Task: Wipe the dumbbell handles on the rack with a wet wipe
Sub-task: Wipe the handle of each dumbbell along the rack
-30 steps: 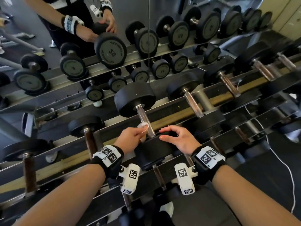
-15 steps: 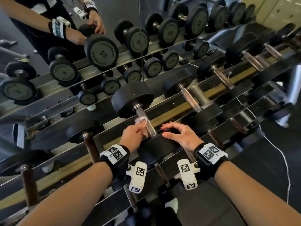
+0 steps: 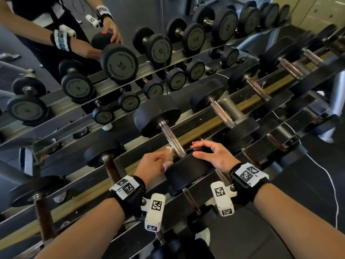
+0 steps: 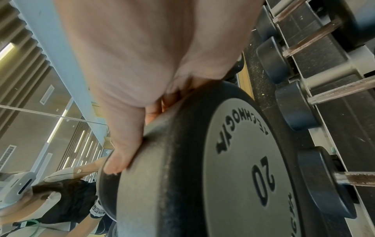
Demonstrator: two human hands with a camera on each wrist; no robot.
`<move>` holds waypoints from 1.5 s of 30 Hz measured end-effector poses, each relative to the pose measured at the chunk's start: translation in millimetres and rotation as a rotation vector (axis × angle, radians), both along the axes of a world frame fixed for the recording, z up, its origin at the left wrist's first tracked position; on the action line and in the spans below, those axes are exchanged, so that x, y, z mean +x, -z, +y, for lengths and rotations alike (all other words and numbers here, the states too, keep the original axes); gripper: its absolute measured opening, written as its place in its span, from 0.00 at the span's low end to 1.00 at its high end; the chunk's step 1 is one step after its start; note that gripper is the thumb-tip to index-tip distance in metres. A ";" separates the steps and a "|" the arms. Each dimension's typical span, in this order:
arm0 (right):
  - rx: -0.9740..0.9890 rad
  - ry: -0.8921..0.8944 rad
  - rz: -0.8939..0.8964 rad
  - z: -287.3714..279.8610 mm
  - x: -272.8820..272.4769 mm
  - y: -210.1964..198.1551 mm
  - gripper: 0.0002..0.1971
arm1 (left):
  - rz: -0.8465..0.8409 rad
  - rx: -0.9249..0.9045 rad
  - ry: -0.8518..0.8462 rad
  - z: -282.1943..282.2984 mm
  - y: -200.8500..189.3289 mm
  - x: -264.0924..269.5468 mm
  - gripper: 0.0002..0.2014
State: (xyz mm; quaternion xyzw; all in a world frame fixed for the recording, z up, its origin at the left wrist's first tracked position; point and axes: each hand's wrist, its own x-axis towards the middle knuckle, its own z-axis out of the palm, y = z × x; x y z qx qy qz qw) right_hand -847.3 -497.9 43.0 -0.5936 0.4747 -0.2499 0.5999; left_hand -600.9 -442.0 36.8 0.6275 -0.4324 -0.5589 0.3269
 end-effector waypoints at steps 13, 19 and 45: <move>-0.039 0.015 0.084 0.4 1.8 0.6 0.15 | 0.469 0.083 -0.488 -47.5 -0.5 -27.3 0.15; -0.023 0.033 0.047 2.3 1.4 2.2 0.15 | 0.514 0.077 -0.572 -56.0 1.5 -23.1 0.12; -0.061 0.017 0.022 1.7 -1.4 11.9 0.16 | 0.457 0.041 -0.448 -39.0 15.2 -25.9 0.12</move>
